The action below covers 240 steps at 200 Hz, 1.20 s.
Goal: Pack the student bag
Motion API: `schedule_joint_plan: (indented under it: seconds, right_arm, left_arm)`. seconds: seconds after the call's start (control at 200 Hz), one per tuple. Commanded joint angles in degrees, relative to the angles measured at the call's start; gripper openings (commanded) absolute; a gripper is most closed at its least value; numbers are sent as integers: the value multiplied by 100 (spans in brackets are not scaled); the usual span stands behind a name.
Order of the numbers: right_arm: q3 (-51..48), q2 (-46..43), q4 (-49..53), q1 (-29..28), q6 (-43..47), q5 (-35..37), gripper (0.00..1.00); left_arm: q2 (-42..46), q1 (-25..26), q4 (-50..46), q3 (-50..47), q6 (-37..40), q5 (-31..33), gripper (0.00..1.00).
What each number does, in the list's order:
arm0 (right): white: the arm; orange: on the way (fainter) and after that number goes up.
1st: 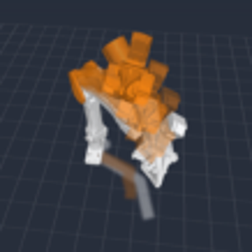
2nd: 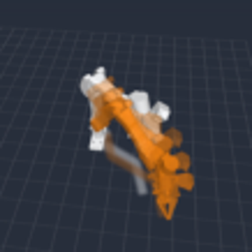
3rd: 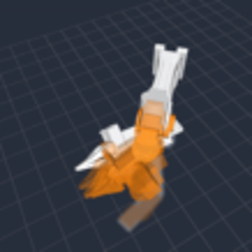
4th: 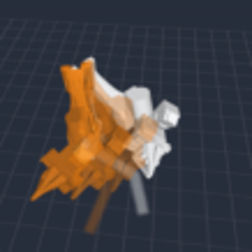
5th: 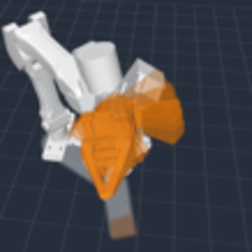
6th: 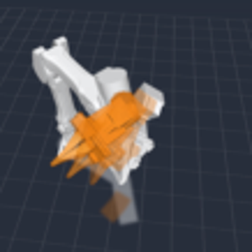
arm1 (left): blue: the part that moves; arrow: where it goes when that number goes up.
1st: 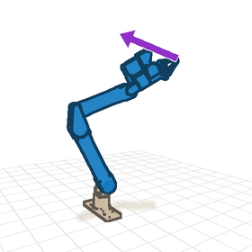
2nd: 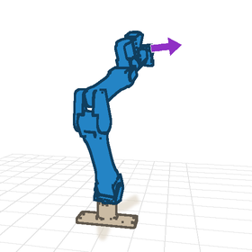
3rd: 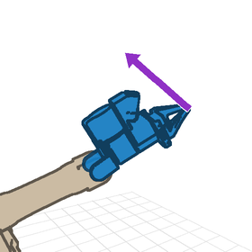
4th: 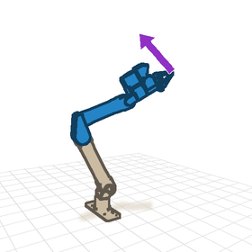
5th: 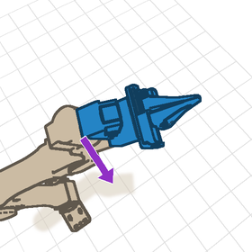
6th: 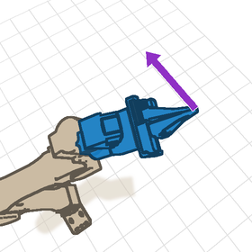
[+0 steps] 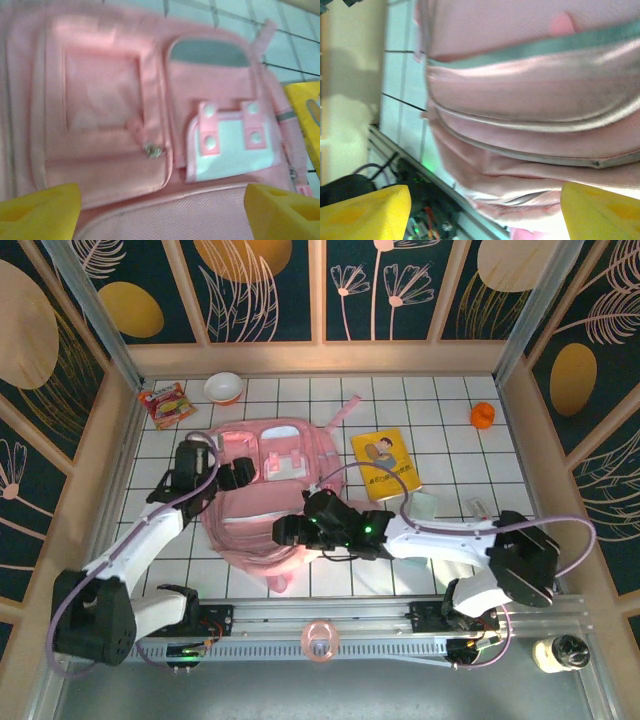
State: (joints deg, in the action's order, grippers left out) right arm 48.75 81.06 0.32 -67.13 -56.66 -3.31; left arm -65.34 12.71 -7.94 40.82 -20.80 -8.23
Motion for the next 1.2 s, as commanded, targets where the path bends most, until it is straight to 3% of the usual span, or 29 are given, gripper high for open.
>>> schedule_joint_plan:
  seconds: [0.0, 0.16, 0.235, 0.37, 0.601, 0.861, 1.196]
  right_arm:
    - [-245, -466, 9, 74, 160, 330, 79]
    - [-514, -828, -264, 557, 474, -22, 79]
    - [-779, -922, -786, 1012, 521, -486, 79]
    - [-1065, -959, -1519, 1564, 528, -926, 79]
    - [-1661, -1108, -1999, 1931, 287, -961, 80]
    - [-2035, -1135, -2160, 1958, 248, -865, 80]
    - [-2204, -1290, -2332, 1965, 233, -700, 79]
  left_arm:
    - [342, 21, -856, 622, 1756, -78, 84]
    - [399, 97, -1440, 1114, 2996, -736, 77]
    - [417, 513, -1447, 1012, 3374, -419, 75]
    - [333, 1303, -1832, 594, 4727, -636, 78]
    - [265, 1753, -1868, 82, 5979, -1364, 71]
    - [-147, 2285, -1861, -129, 6921, -1023, 68]
    - [-356, 2525, -305, -793, 6979, 207, 71]
